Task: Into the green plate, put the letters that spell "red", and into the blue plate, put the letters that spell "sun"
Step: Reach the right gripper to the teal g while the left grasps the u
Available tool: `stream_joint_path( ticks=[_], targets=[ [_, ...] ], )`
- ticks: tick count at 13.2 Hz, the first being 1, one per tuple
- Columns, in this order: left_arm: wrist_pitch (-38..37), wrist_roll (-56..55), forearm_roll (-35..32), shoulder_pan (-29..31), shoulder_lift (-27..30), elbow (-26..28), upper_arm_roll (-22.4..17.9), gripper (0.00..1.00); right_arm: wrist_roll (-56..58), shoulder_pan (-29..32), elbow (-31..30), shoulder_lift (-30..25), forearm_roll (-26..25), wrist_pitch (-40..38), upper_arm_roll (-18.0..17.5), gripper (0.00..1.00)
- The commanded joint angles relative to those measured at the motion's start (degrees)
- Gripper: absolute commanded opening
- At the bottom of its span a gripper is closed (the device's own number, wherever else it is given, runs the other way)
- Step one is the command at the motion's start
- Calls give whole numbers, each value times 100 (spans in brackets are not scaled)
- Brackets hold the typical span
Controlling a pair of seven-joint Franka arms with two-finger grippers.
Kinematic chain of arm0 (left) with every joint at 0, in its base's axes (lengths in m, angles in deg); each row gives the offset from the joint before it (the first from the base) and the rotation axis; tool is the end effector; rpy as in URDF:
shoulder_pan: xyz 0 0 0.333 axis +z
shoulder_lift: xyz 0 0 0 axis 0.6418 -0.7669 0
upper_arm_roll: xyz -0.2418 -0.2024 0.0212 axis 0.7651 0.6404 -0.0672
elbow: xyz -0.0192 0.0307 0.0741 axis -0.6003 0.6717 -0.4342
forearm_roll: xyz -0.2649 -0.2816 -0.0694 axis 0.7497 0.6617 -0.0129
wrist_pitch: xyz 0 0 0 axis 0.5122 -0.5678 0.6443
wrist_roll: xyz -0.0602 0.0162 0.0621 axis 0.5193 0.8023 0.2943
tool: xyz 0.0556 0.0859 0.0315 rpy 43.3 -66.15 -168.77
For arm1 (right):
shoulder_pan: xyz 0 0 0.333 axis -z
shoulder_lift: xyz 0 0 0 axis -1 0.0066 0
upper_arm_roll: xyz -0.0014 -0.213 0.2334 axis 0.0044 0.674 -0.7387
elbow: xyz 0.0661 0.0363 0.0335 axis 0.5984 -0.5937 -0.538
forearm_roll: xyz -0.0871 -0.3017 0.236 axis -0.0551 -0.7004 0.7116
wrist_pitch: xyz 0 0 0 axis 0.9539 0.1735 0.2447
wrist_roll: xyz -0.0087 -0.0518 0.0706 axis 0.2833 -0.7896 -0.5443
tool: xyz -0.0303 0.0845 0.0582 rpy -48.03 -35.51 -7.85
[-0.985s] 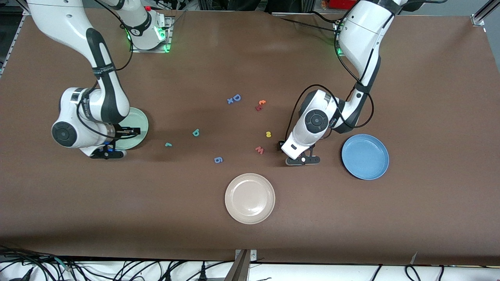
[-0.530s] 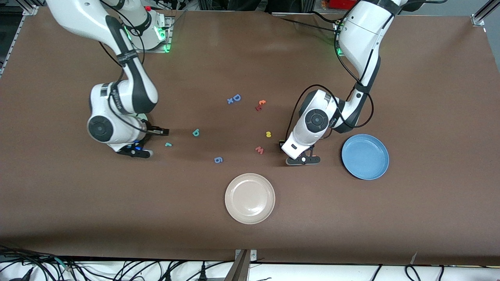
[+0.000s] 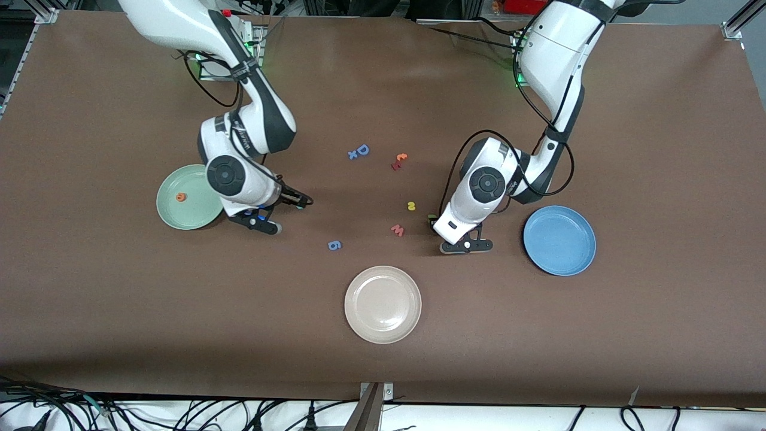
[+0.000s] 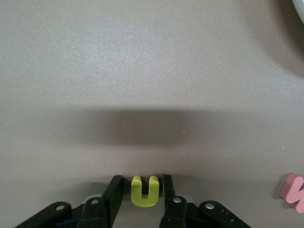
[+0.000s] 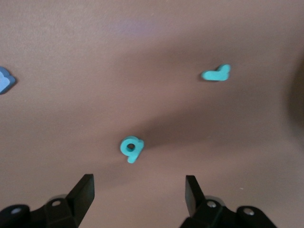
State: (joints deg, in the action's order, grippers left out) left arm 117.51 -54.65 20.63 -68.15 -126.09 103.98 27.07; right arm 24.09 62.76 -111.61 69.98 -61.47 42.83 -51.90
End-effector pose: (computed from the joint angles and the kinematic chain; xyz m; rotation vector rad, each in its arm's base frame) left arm 0.5780 -0.3256 0.1728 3.0607 0.1275 -0.0479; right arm 0.5488 0.2724 0.2363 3.0665 -0.5107 -0.3530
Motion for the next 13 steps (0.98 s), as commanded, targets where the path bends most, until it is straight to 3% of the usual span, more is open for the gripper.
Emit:
stream_joint_path(
  ticks=[1, 6, 10, 13],
  targets=[
    [110, -6, -132, -8, 110, 188, -5, 35, -68, 6, -389, -36, 61, 560, 25, 86],
    [110, -14, -123, -26, 110, 188, -5, 24, -129, -108, -706, 166, 70, 1369, -62, 86],
    [75, 29, -123, -8, 127, 179, -5, 18, -446, -267, -706, 289, 70, 1467, -80, 86],
    [-501, 458, -132, 253, 398, 109, -40, 16, -350, -258, -706, 289, 61, 1467, -72, 82]
  ],
)
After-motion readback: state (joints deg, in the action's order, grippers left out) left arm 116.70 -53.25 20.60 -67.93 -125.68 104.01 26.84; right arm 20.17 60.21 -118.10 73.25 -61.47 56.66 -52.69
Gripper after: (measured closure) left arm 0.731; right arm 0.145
